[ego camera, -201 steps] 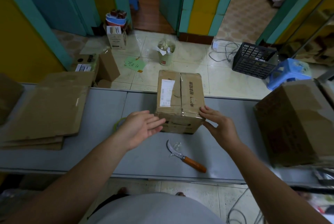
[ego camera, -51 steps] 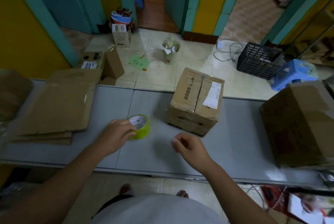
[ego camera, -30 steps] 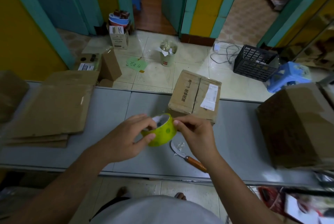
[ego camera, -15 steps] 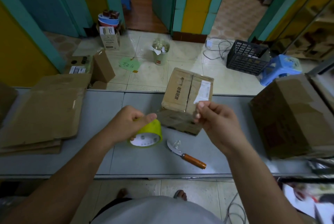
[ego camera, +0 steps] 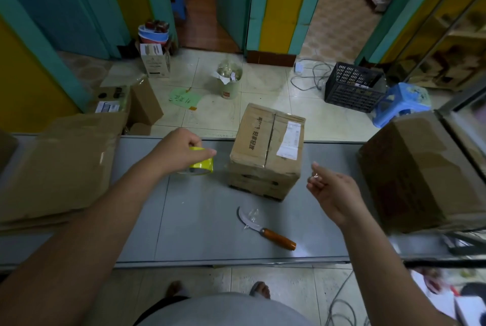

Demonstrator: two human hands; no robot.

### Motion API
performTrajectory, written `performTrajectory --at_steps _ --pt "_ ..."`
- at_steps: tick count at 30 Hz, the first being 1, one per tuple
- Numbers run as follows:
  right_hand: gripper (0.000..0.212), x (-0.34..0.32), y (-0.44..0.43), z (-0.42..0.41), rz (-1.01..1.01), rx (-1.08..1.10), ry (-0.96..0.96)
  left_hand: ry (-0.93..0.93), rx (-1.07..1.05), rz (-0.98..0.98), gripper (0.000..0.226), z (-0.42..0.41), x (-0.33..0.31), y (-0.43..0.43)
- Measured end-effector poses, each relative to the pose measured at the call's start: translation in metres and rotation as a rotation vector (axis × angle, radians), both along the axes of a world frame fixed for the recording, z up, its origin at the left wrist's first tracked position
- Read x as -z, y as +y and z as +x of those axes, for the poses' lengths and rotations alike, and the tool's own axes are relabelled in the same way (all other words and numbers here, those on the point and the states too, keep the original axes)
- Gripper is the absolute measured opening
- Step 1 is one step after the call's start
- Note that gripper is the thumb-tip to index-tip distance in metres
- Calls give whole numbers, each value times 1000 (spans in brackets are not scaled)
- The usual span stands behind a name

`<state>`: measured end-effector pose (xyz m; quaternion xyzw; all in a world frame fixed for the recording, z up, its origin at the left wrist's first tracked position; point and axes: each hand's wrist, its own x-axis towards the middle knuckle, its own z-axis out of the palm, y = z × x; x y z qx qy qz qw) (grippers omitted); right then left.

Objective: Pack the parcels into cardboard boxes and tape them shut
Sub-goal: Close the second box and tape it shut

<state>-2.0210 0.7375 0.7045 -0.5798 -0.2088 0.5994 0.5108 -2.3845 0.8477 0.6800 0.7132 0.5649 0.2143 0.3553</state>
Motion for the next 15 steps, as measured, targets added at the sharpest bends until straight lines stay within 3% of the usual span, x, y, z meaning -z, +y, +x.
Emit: performTrajectory --at_steps 15 --pt "24 56 5 7 -75 84 -3 136 47 -130 56 22 15 36"
